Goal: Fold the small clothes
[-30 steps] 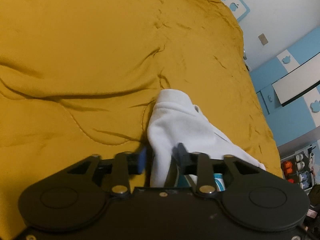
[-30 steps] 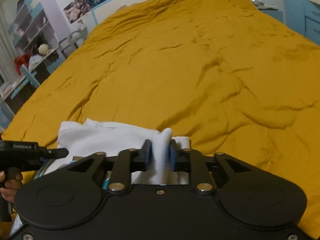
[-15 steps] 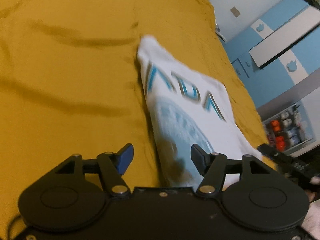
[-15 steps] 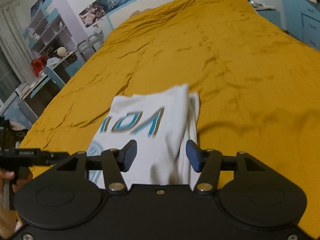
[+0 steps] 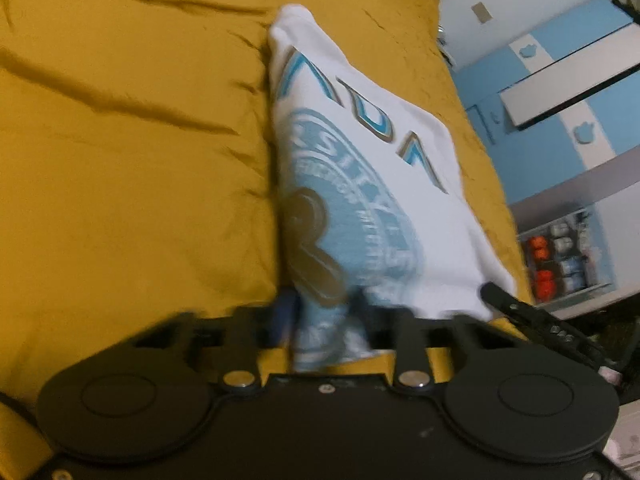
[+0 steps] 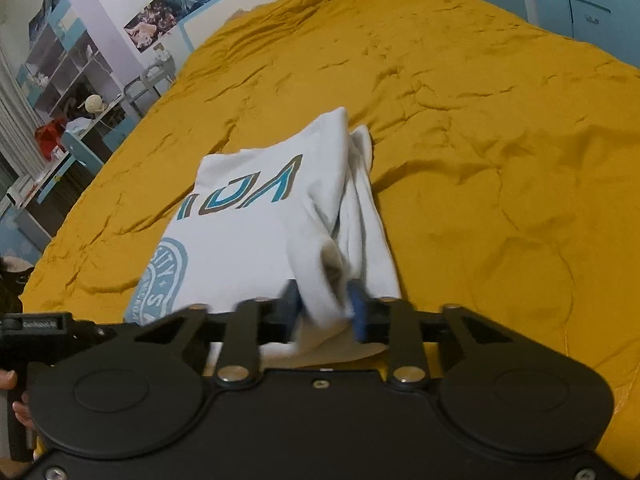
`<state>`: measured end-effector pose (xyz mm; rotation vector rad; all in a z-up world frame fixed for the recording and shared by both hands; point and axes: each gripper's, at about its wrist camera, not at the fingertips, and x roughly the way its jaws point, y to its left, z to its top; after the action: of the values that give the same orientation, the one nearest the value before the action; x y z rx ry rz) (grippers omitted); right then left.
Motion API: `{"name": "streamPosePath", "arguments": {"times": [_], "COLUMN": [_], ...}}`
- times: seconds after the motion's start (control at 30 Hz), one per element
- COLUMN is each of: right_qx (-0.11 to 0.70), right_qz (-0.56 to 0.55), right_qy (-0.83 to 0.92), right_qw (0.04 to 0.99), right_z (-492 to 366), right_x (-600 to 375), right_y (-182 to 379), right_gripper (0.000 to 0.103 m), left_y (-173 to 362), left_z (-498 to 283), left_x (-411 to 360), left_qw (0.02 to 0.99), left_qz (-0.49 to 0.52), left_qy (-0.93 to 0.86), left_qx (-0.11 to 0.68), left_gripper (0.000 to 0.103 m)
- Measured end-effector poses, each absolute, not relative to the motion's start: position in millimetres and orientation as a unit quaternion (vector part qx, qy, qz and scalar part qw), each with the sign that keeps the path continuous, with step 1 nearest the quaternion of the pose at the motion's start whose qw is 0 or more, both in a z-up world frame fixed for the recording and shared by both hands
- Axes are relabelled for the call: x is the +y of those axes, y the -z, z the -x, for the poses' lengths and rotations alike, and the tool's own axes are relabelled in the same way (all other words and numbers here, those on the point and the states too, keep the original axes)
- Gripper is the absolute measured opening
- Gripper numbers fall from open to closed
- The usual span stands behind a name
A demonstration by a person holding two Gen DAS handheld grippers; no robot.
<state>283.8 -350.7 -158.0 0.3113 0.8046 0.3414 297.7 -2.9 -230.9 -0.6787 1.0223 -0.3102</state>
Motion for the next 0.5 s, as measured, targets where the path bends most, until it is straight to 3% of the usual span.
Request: {"name": "streamPosePath", "arguments": {"times": [0.2,0.33,0.5], "right_qx": [0.358,0.353,0.405], "right_qz": [-0.142,-0.146,-0.15], "right_qy": [-0.159,-0.158,-0.144], "right_qw": [0.909,0.911,0.891], "right_z": [-277.7,-278.4,-285.8], "right_x": [-351.9,-361.0,-370.6], "right_y": [136.7,131.3,179.7], "right_gripper": [0.008,0.007,0.006], "left_y": [210.1,198.9,230.0], "left_z": [-289.9,-286.4,-290.7], "left_x": [-7.3,-11.6,-19.3], "left_qw": [0.826,0.839,0.834], "left_qz": [0.307,0.272,0.238], "left_qy": [0.14,0.144,0.129], "left_qx": [0.452,0.448,0.481], "left_gripper": [0.009,0.009,0.014]}}
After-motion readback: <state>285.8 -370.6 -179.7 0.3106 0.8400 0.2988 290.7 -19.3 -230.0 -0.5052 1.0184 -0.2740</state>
